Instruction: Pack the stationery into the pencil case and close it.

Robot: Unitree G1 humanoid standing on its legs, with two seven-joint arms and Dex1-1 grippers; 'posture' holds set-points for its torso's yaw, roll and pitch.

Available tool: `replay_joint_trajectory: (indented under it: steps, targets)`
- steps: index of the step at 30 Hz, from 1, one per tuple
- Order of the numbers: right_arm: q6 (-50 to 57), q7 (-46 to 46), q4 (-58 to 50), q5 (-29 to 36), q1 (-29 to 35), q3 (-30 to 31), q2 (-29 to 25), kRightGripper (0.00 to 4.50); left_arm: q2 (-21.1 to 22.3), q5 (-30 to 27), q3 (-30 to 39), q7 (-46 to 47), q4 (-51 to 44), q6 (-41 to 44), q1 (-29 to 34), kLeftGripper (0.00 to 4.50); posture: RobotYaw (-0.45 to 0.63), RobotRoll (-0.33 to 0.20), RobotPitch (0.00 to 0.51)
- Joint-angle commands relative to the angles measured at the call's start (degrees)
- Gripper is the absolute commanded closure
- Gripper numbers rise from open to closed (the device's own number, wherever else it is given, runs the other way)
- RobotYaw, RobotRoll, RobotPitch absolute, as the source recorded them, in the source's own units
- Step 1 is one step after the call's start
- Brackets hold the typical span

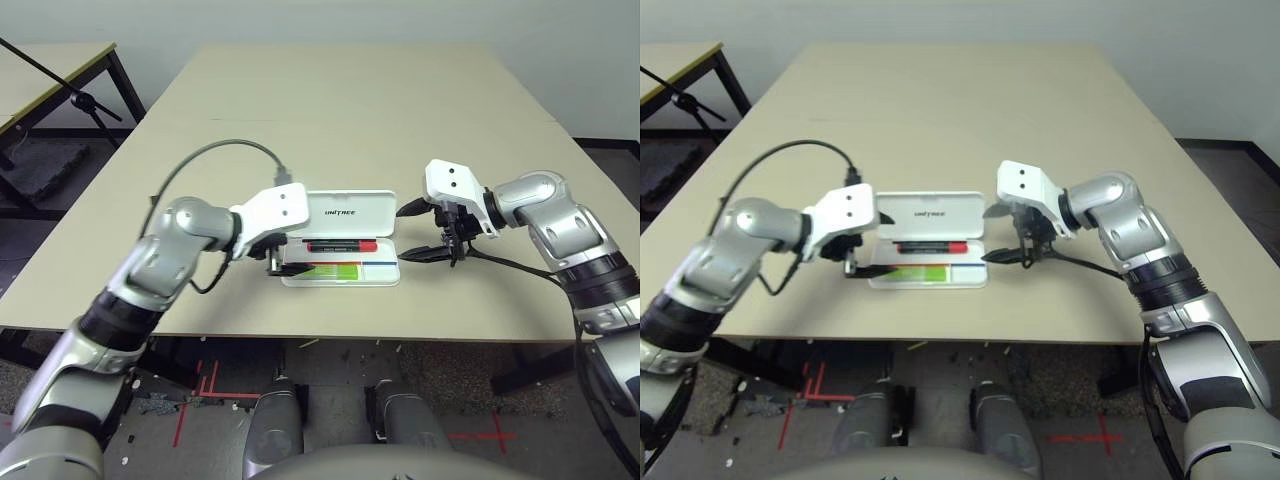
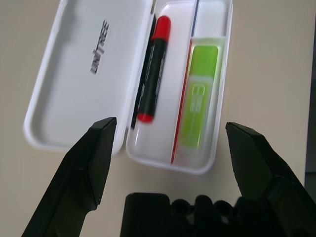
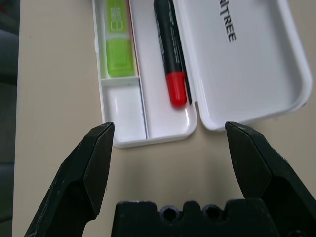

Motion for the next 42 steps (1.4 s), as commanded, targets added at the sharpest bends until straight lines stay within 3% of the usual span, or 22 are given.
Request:
replay_joint_trajectory:
  steps: [1, 10, 22, 27, 34, 42]
  targets:
    - [1.06, -0.60, -0.96, 1.20, 1.25, -1.32, -0.19, 0.00, 2.96, -4.31, 4.68, -2.68, -1.98, -1.02, 2.10, 0.03, 0.01, 0.000, 0.037]
    - [6.02, -3.80, -2.29, 1.65, 1.96, -1.41, -0.20, 0.00, 3.88, -8.45, 7.53, -2.54, -3.92, -0.52, 3.75, 0.03, 0.02, 0.000, 0.054]
    - [49.89, -28.53, -17.20, 2.65, -0.02, -12.46, 2.57, 0.00, 3.78, -7.35, 6.08, -1.78, -2.92, -1.38, 4.32, 0.03, -0.01, 0.000, 0.065]
    - [61.62, -37.23, -18.59, 2.06, 0.15, -13.92, 4.61, 0.00, 3.33, -6.58, 4.53, -2.15, -1.25, -2.46, 3.02, 0.03, -0.03, 0.000, 0.066]
    - [65.47, -45.71, -14.97, 2.05, 0.10, -15.23, 8.91, 0.00, 2.69, -5.94, 3.26, -2.07, -0.04, -3.41, 1.95, 0.03, -0.03, 0.000, 0.068]
    - [60.48, -48.95, -9.17, 2.70, 0.00, -13.67, 10.15, 0.00, 2.95, -5.83, 3.02, -1.46, -0.54, -3.37, 2.53, 0.03, -0.01, 0.000, 0.069]
